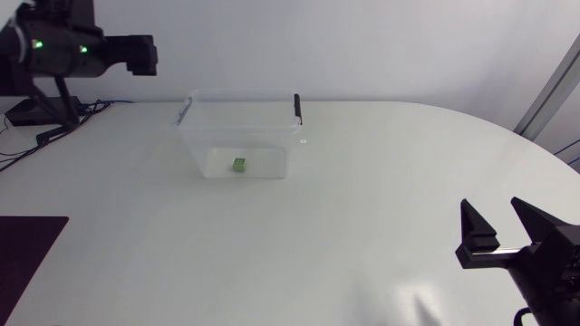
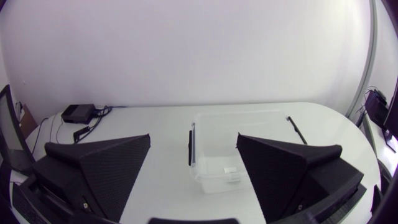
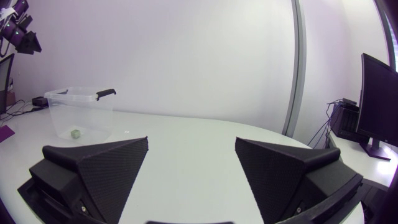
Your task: Place the duplo bricks in the container
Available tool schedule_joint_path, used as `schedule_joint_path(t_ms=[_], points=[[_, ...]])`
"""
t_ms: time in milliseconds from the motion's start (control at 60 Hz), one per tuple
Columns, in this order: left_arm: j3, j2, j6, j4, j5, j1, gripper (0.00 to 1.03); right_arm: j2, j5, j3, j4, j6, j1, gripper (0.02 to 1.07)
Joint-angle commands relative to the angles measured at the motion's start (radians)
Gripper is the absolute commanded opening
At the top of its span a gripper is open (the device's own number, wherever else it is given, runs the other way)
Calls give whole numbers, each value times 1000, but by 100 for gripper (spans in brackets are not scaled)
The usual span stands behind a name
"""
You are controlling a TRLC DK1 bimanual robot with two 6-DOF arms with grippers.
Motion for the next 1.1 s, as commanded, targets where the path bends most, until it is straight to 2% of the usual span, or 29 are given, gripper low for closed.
schedule_joint_path(t_ms=[0,183,300,383,1083], points=[[-127,-123,37,36,2,-34,98,-7,-9,-20,12,-16,-3,103],[-373,-373,74,61,2,-126,98,-7,-9,-20,12,-16,-3,103],[-551,-571,74,79,16,-144,98,-7,-9,-20,10,-16,-3,103],[-690,-742,84,138,39,-153,98,-7,-9,-20,10,-17,-3,103],[-1084,-1132,47,282,145,84,99,-3,3,-20,16,38,19,103]])
